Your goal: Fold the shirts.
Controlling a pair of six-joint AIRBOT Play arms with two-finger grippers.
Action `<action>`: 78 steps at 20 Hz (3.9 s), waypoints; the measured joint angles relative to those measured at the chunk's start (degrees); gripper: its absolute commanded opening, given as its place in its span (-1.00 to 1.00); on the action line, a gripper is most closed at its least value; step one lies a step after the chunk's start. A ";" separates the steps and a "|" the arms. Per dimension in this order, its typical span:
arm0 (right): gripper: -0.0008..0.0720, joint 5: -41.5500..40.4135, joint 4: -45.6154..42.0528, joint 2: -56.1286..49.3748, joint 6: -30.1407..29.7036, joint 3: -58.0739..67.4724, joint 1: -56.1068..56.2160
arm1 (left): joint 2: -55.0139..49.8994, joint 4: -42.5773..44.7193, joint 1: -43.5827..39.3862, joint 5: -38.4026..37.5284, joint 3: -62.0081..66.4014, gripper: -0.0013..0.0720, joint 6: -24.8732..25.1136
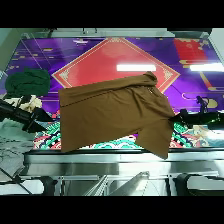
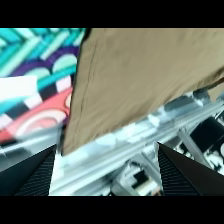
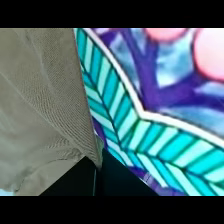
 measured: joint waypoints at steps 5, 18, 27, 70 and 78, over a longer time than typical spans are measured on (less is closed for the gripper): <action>-0.94 1.42 0.87 0.00 -0.63 0.00 -0.76 | 0.09 0.83 -8.20 0.83 -10.08 0.92 -2.56; -0.94 3.23 2.23 0.02 -0.96 0.02 -0.87 | 0.13 5.07 -8.11 5.70 -10.56 0.92 -3.37; -0.36 6.75 2.25 0.02 -0.96 0.02 -1.20 | 0.22 2.99 -11.32 13.35 -15.56 -0.90 1.38; 0.35 10.16 -3.17 13.00 6.62 -11.91 -8.98 | -8.50 -3.48 -11.08 14.32 -0.20 -0.90 7.78; 0.35 7.78 -6.78 11.02 6.73 -11.04 -8.94 | -8.50 -3.48 -11.08 13.70 -0.20 -0.90 7.78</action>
